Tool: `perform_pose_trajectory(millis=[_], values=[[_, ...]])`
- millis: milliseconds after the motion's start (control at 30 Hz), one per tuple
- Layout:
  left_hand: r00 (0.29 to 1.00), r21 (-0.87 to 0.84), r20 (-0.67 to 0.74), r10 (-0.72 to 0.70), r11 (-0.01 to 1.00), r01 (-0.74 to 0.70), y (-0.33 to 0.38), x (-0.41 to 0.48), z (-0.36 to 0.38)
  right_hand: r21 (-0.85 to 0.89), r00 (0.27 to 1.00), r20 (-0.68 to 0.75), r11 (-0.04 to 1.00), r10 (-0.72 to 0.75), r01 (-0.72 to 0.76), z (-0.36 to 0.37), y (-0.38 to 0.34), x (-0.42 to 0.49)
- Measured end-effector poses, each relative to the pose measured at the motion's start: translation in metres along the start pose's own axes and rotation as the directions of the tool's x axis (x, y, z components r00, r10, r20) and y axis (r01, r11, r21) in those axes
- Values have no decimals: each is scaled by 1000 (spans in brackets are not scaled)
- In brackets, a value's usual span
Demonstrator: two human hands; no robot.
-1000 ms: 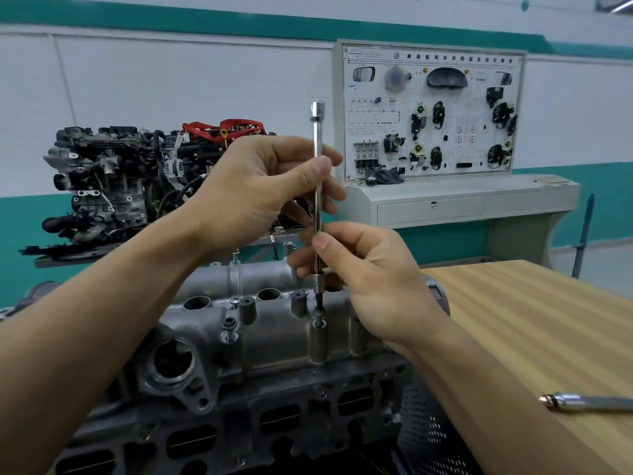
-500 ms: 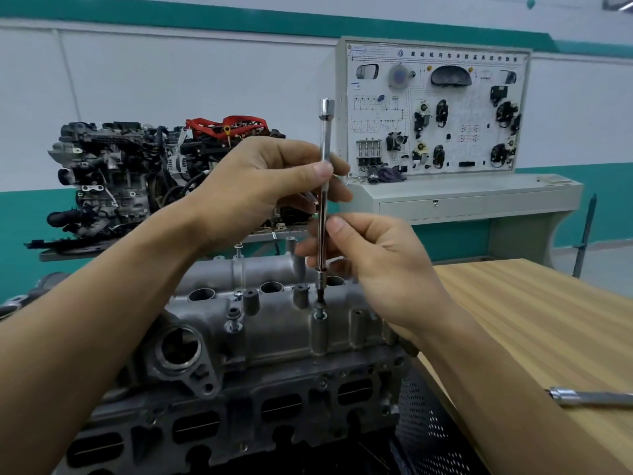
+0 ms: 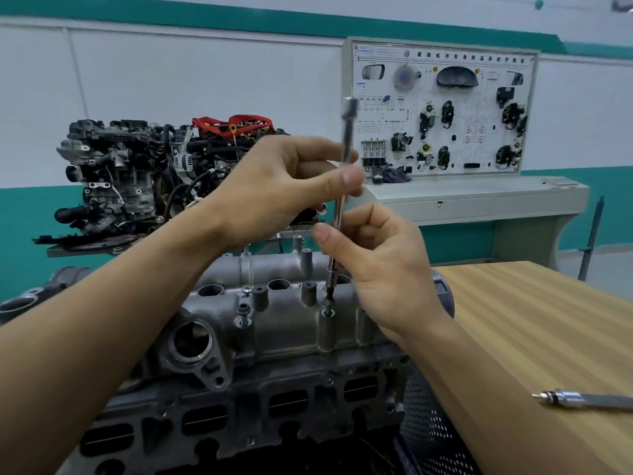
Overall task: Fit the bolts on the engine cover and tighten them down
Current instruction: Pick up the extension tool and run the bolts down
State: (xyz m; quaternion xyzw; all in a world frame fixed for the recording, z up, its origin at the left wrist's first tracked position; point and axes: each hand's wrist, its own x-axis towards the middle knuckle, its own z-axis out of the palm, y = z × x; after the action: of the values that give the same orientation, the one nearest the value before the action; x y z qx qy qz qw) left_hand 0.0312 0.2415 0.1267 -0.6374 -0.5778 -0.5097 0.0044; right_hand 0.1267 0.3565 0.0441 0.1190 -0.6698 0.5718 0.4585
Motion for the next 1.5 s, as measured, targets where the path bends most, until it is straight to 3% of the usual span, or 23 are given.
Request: perform_pose_trajectory(millis=[100,200,367,433,533,633,833,933,1100,1300,1400,1500], values=[[991,13,-100,87,996,-86,-2,0,0,21,999,-37,1000,3,-2,3,2,-2],[990,11,-97,100,995,-100,-1,0,1,-15,999,-47,1000,10,-10,3,4,-1],[997,-67,71,-26,997,31,-1,-1,-3,34,969,201,987,145,-154,-7,-2,5],[996,-99,78,-53,993,60,-2,-1,-4,37,963,240,991,118,-131,-10,-6,6],[1000,-56,31,6,998,-5,0,-1,-2,14,988,155,1000,26,-28,-7,-4,5],[997,-19,-33,67,998,-67,0,-1,-2,56,998,50,998,27,-29,-2,-1,3],[995,-102,75,-72,992,79,1,-3,-2,-15,966,231,993,115,-114,-12,-7,7],[996,-43,73,-60,997,63,2,-3,-1,-6,981,184,998,64,-64,-9,-8,6],[998,-21,-55,8,1000,-9,0,-1,-3,-8,999,29,1000,28,-28,-4,-3,4],[991,-104,83,-106,988,114,-3,-2,-5,-20,954,246,985,172,-173,-12,-7,7],[991,-107,66,-114,987,120,-2,-1,-3,-38,976,192,995,102,-97,-8,-7,6],[998,-31,-57,-37,999,35,-1,-1,-2,0,996,84,999,37,-37,-5,-4,4]])
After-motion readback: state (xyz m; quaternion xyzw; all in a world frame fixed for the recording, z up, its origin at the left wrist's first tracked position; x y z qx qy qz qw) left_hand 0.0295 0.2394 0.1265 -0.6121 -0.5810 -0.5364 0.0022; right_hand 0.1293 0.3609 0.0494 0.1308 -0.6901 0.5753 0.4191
